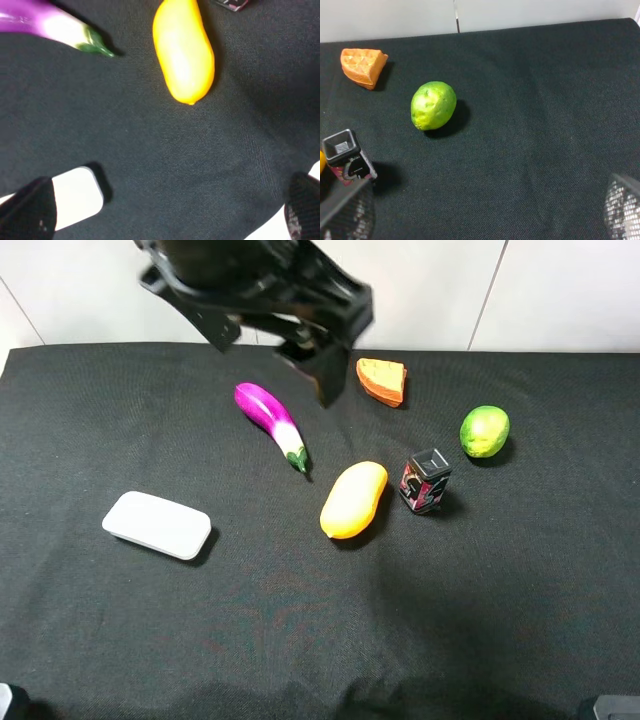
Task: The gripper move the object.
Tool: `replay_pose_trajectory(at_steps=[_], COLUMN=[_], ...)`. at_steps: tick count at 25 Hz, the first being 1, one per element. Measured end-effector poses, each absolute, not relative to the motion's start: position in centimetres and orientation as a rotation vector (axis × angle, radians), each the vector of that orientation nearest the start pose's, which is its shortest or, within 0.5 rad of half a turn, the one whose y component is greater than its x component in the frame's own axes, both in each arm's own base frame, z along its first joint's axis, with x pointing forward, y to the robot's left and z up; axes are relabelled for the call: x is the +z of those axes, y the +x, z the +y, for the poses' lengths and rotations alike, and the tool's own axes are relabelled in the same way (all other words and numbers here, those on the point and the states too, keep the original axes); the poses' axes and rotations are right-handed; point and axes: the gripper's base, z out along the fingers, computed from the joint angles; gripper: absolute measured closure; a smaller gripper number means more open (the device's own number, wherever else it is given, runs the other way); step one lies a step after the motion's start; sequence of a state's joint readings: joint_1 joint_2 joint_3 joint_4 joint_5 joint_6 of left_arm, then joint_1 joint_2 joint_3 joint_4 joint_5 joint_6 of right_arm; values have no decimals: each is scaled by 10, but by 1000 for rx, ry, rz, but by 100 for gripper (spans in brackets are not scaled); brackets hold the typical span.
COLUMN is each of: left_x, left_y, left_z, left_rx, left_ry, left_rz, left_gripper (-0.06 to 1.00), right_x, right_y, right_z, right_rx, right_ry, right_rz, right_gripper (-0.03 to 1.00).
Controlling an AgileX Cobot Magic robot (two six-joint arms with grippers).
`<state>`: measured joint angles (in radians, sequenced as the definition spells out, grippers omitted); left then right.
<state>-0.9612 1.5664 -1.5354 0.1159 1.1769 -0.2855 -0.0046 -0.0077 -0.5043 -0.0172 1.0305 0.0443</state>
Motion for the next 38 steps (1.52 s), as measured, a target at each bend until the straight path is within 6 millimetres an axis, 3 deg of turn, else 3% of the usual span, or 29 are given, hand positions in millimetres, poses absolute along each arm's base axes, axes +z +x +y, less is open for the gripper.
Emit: replay_pose_trajectory(at_steps=[9, 14, 29, 38], left_x=[381, 380, 347, 322], left_y=[158, 135, 77, 49], left_z=[-208, -175, -94, -41], left_rx=[-266, -265, -296, -340], left_ry=[921, 966, 981, 733], left_rz=[2471, 2428, 2373, 2353], left_gripper=[5, 5, -3, -3], right_x=[281, 281, 281, 281], right_y=[-5, -5, -5, -5], right_z=[-1, -1, -1, -1], right_rx=[5, 5, 5, 6], right_ry=[50, 50, 50, 50], right_rz=[2001, 2001, 2001, 2001], right_gripper=[27, 27, 27, 27])
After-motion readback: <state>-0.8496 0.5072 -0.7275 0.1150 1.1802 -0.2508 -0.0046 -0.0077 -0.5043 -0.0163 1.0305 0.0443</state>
